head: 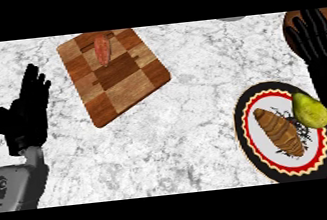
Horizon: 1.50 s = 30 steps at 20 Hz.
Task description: Pick the croissant from the plate and place it in the bowl
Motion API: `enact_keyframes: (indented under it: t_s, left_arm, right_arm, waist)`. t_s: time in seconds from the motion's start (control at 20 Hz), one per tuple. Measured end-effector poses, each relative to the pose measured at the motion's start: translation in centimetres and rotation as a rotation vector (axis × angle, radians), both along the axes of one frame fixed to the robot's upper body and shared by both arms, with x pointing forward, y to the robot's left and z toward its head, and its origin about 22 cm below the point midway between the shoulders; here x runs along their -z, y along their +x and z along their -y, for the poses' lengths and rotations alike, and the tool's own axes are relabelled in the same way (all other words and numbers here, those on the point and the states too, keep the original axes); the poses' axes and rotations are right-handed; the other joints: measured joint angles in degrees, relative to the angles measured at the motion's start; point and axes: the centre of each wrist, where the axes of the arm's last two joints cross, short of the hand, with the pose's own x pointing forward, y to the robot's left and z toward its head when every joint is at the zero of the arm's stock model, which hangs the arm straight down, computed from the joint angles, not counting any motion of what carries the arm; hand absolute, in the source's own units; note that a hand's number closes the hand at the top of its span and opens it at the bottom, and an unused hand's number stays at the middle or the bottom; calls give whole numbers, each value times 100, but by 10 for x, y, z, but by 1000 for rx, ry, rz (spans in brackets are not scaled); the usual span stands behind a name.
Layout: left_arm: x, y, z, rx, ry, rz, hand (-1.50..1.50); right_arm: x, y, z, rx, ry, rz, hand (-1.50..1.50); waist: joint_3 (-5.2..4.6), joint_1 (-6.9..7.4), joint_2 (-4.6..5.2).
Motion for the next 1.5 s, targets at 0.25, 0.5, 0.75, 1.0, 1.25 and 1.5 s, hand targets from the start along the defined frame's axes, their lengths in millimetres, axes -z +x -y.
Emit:
enact_keyframes:
  t_s: [0.25, 0.5, 0.75, 1.0, 1.25, 1.5]
  left_arm:
    - [14, -9, 16, 168, -40, -6, 0]
    - [24, -20, 42, 361, -108, -35, 0]
    - [32, -29, 49, 457, -141, -48, 0]
    - [39, -37, 55, 484, -150, -52, 0]
    - [41, -39, 56, 494, -155, -54, 0]
    - [41, -37, 52, 506, -148, -60, 0]
  right_arm:
    - [14, -20, 33, -93, -54, 80, 150]
    - [54, -43, 85, 122, -108, 66, -150]
    - [90, -85, 97, 21, -156, 200, -150]
    - [81, -116, 121, 32, -435, 222, -150]
    - [47, -132, 128, 119, -676, 131, -150]
    - [16, -138, 106, 125, -824, -23, -150]
  waist:
    - [22, -166, -44]
    - [29, -333, -50]
    - [30, -253, -69]
    - [14, -248, -86]
    - [0, -248, -84]
    - [-1, -169, -67]
